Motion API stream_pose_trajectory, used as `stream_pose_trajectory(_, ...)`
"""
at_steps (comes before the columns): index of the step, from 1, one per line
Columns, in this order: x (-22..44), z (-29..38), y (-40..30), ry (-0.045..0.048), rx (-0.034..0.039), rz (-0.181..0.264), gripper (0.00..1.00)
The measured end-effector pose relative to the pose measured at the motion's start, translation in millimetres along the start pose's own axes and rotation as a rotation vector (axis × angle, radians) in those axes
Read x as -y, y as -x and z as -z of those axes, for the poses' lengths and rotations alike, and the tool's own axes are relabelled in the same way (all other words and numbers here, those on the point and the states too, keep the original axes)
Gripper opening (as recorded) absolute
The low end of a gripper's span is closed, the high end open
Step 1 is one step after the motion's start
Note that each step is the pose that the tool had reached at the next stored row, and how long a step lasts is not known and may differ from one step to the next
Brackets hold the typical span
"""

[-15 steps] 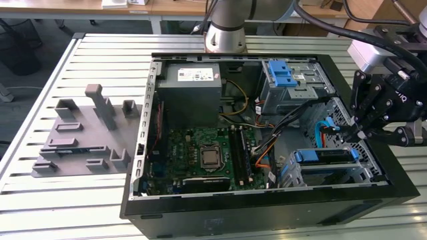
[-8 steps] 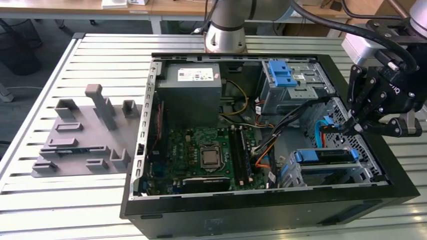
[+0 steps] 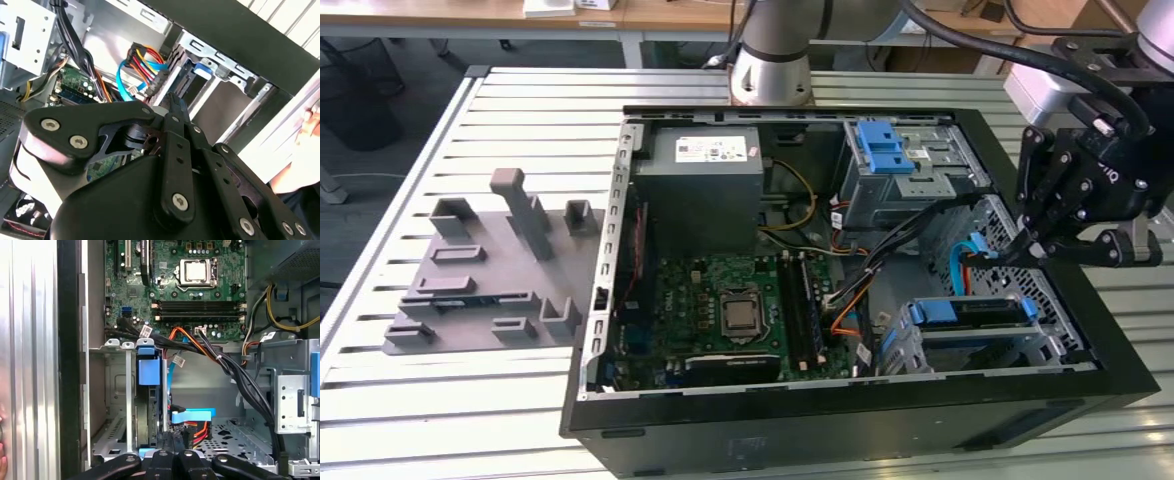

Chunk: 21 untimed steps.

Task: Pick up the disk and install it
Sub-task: 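Insert the first disk wire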

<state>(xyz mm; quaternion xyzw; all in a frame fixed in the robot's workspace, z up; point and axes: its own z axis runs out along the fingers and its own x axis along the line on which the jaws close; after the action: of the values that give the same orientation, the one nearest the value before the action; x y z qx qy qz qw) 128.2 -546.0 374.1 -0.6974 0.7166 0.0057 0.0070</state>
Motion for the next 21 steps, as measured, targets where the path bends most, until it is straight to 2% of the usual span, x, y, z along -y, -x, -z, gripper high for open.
stream_pose_trajectory(4, -0.4, -0.7, 7.7, -0.0007, 0.0, -0.001, 0.11)
stream_pose_trajectory(8, -0.5, -0.8, 8.2, -0.0008, -0.0001, -0.001, 0.11)
stream_pose_trajectory(10, -0.5, -1.1, 9.4, -0.0009, -0.0023, -0.001, 0.11)
stream_pose_trajectory(13, -0.6, -2.7, 14.9, -0.001, -0.0057, -0.006, 0.11)
stream_pose_trajectory(14, -0.7, -3.4, 16.0, -0.0011, -0.0086, -0.007, 0.11)
stream_pose_trajectory(15, -0.7, -4.3, 16.6, -0.0013, -0.0121, -0.009, 0.17)
stream_pose_trajectory(18, -0.8, -7.0, 18.3, -0.0018, -0.0265, -0.012, 0.17)
stream_pose_trajectory(21, -0.8, -8.3, 19.2, -0.0025, -0.0464, -0.012, 0.18)
